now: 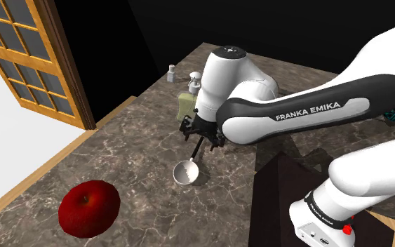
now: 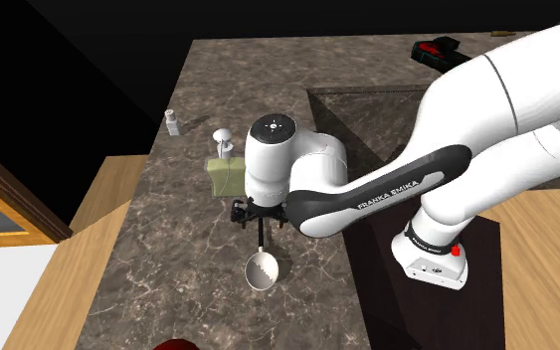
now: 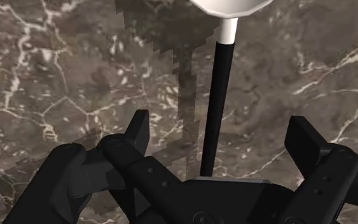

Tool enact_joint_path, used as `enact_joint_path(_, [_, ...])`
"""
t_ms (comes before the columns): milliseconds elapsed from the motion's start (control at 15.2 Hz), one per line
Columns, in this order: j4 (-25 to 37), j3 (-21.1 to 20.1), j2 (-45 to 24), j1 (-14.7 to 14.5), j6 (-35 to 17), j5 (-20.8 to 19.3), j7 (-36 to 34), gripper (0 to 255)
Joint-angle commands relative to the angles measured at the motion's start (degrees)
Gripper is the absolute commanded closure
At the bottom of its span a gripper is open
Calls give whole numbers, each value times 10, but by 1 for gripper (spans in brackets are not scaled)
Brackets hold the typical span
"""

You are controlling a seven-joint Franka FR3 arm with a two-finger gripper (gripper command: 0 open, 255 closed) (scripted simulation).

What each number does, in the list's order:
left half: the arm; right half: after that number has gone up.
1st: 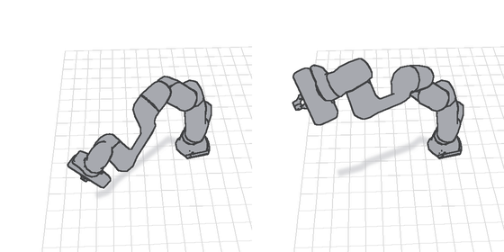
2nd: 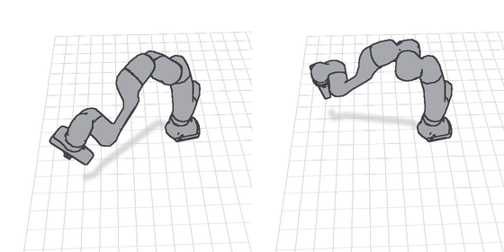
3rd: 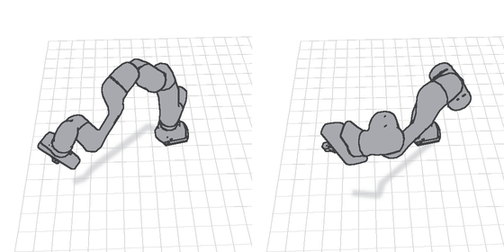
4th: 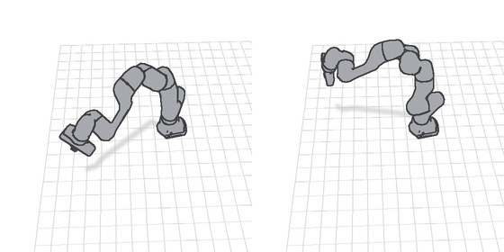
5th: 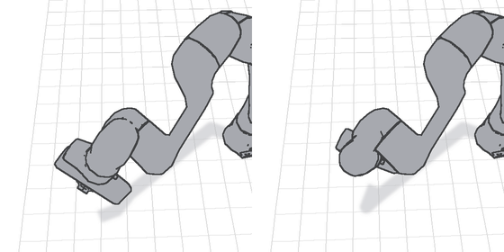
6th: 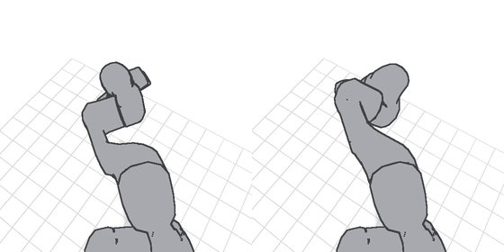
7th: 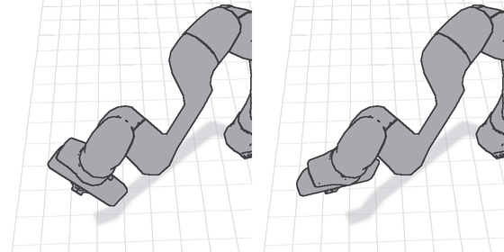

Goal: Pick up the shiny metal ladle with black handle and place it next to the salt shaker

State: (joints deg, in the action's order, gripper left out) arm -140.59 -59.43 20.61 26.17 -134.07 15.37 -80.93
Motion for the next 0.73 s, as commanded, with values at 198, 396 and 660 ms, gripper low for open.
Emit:
enact_joint_path(198, [-10,-50,-44,43,-50,-33,-40,0])
enact_joint_path(396, [-16,-77,-69,69,-74,-58,-59,0])
enact_joint_path(660, [-16,-77,-69,69,-74,-58,-59,0])
